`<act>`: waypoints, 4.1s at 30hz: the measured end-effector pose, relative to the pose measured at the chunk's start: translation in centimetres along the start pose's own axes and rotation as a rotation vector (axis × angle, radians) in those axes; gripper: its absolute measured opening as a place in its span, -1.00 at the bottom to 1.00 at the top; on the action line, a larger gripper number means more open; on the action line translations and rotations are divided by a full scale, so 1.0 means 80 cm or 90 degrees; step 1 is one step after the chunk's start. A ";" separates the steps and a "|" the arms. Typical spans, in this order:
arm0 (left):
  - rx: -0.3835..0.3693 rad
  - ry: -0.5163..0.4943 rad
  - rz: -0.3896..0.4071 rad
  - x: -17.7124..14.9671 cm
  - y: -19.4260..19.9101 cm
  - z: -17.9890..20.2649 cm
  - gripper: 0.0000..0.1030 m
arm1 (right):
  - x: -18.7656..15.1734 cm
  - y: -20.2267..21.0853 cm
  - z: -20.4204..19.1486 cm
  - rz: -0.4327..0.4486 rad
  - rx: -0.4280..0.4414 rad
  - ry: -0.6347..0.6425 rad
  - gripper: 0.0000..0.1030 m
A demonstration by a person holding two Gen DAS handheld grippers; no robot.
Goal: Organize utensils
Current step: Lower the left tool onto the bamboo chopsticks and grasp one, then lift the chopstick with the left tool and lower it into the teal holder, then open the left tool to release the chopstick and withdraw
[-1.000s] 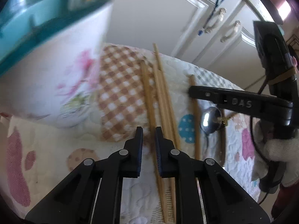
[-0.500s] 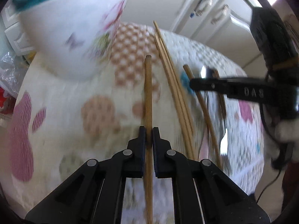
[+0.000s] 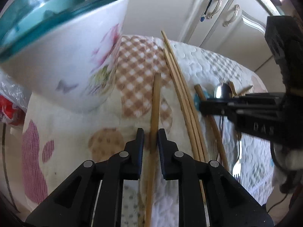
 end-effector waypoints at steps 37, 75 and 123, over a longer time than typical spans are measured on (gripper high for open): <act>-0.218 0.049 0.269 0.079 0.241 -0.052 -0.87 | 0.009 0.124 -0.046 0.106 -0.005 0.103 -0.83; -0.068 0.056 0.388 0.173 0.336 -0.154 -0.87 | 0.136 0.338 -0.161 0.323 0.145 0.197 -0.87; 0.012 0.074 0.286 0.127 0.212 -0.131 -0.39 | 0.163 0.211 -0.157 0.266 0.072 0.133 -0.16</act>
Point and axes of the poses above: each gripper's, at about its wrist camera, not at the fingertips, and y roughly against the way its jaws point, z to its right, x to its top, the point moved 5 cm from there along -y, roughly the way its jaws point, and after that the axes turned 7 degrees about z, right-handed, at the moved point
